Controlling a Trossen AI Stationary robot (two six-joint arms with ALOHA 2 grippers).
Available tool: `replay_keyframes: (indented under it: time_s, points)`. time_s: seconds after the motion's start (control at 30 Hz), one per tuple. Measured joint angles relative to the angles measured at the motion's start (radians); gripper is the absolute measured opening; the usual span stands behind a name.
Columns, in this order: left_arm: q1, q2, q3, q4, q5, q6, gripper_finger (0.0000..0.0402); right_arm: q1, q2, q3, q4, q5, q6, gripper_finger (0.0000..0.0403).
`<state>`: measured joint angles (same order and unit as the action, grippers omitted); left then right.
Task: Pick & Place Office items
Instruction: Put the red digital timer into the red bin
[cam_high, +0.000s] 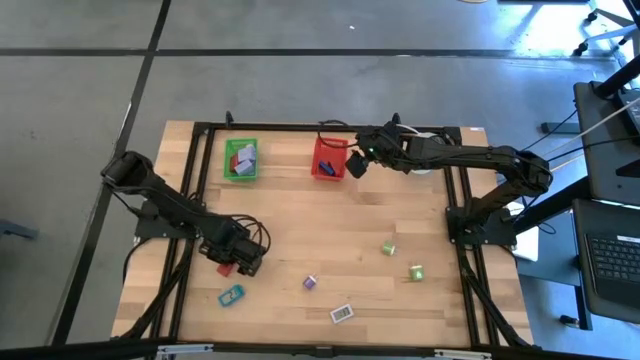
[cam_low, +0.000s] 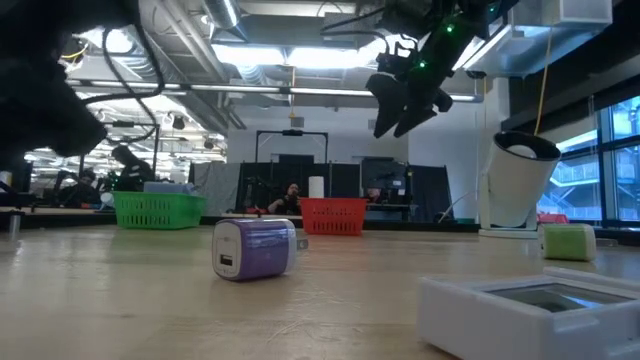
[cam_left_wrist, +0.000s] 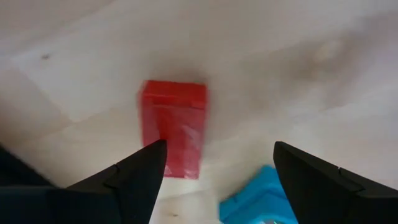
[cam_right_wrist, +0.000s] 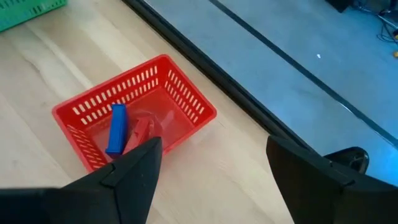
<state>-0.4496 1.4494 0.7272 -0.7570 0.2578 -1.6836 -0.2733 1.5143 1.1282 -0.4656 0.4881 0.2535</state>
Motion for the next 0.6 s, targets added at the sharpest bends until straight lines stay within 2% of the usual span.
replay_keyframes:
  time_s: [0.13, 0.33, 0.47, 0.6]
  points:
    - [0.017, -0.011, 0.025, -0.006, -0.03, 0.042, 0.0292, 0.0, 0.0, 0.0, 0.0, 0.005, 0.0, 0.0291]
    - [0.027, -0.011, 0.038, -0.076, -0.052, 0.049, 0.0292, 0.014, 0.0, 0.0, 0.0, 0.113, -0.006, 0.0291]
    - [0.018, -0.011, 0.038, -0.153, -0.052, 0.048, 0.0292, 0.014, 0.0, 0.0, 0.0, 0.082, -0.008, 0.0291]
    - [0.016, -0.011, 0.022, -0.13, -0.065, 0.074, 0.0292, 0.013, 0.0, 0.0, 0.0, 0.026, -0.008, 0.0291]
